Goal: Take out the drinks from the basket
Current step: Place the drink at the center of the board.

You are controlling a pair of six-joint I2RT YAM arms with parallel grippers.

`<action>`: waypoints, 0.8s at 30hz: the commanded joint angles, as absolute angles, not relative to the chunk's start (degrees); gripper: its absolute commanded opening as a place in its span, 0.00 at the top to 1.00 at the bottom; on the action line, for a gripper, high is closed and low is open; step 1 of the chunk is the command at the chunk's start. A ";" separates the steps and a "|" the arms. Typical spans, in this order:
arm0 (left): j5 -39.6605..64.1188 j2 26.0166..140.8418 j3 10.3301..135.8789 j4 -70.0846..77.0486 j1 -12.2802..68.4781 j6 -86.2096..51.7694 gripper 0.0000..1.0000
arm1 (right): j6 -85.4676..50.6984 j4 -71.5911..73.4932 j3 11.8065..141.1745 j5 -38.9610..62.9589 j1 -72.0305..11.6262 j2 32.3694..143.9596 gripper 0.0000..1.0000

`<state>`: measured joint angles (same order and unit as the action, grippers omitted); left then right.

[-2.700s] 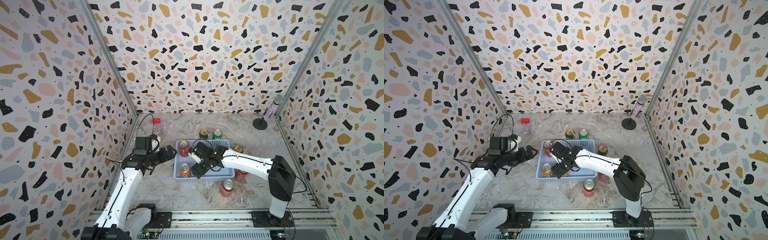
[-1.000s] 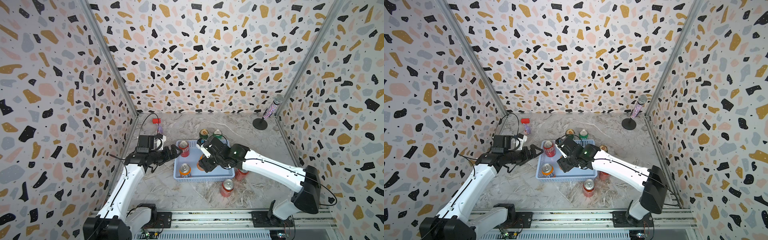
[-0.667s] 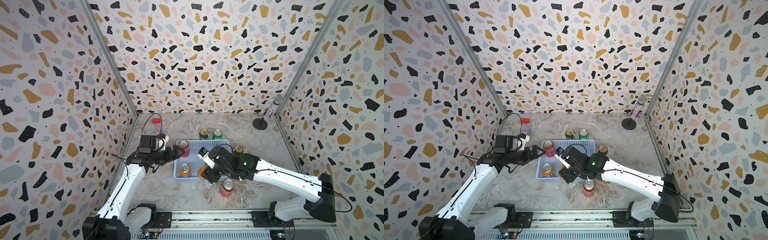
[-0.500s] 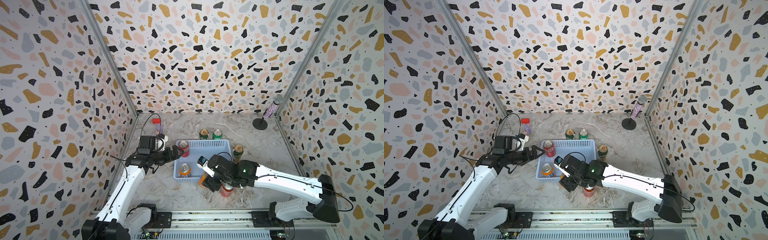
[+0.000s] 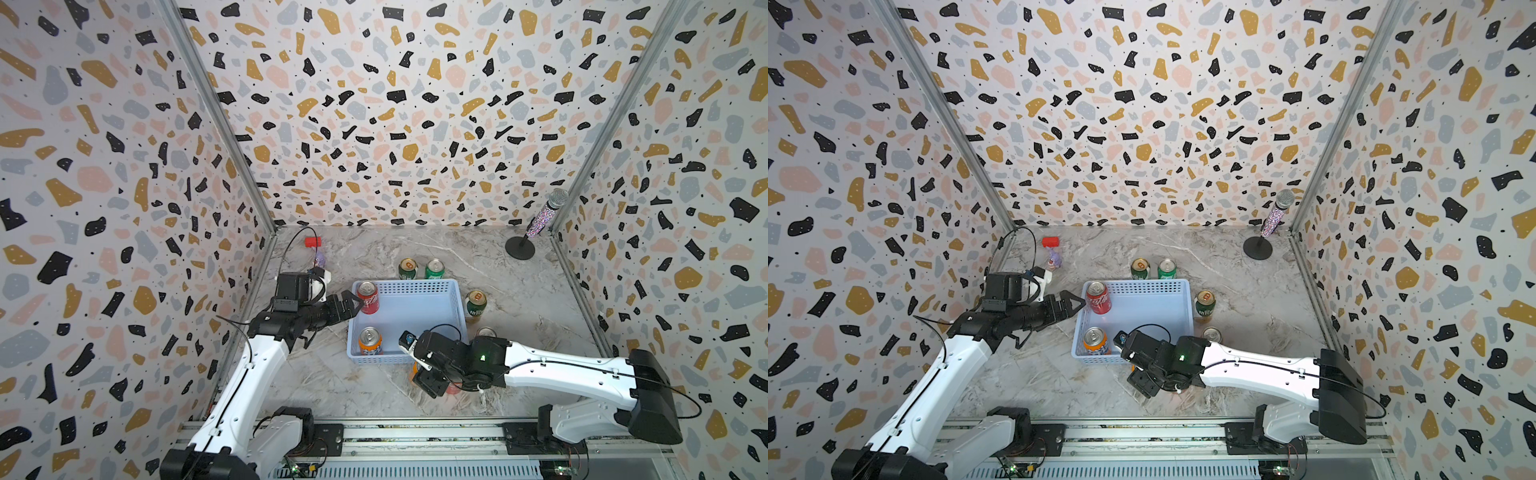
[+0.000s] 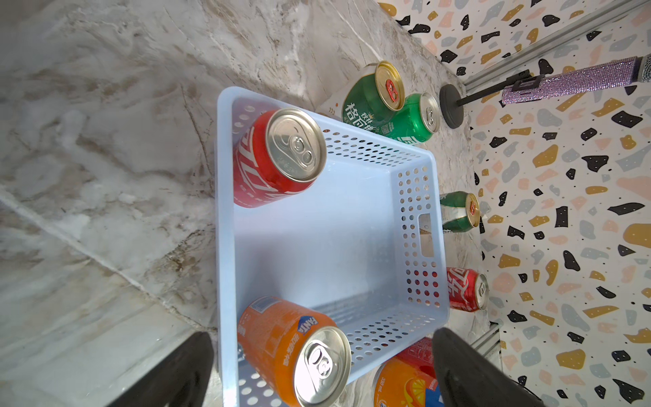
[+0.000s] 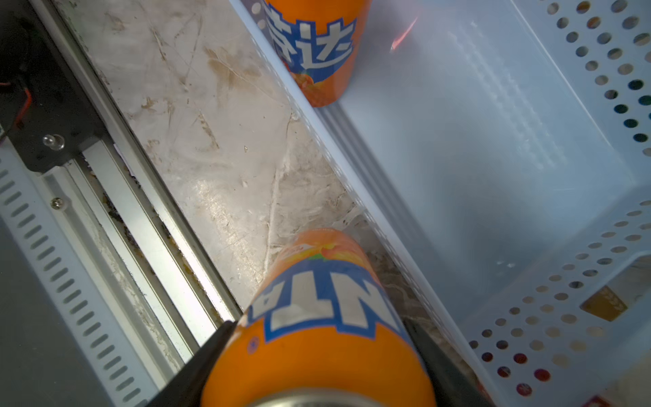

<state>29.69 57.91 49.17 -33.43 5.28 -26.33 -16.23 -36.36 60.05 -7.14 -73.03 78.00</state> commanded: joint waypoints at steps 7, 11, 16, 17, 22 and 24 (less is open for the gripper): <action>28.79 57.10 49.40 -33.74 5.38 -25.40 0.00 | -17.87 -29.99 60.02 -8.60 -74.77 79.99 0.73; 28.91 56.98 49.44 -33.75 5.38 -25.40 0.00 | -18.31 -30.01 60.29 -8.85 -75.30 82.20 0.74; 28.88 56.87 49.40 -33.75 5.41 -25.31 0.00 | -18.73 -30.00 60.17 -9.14 -75.52 84.02 0.73; 28.93 56.89 49.39 -33.76 5.37 -25.32 0.00 | -18.81 -30.43 60.34 -9.29 -75.53 84.43 0.73; 29.05 56.91 49.55 -33.83 5.36 -25.35 0.00 | -19.75 -32.51 60.32 -11.16 -75.67 85.60 0.72; 29.15 56.91 49.50 -33.84 5.41 -25.34 0.00 | -20.24 -32.66 59.85 -11.59 -75.67 85.69 0.72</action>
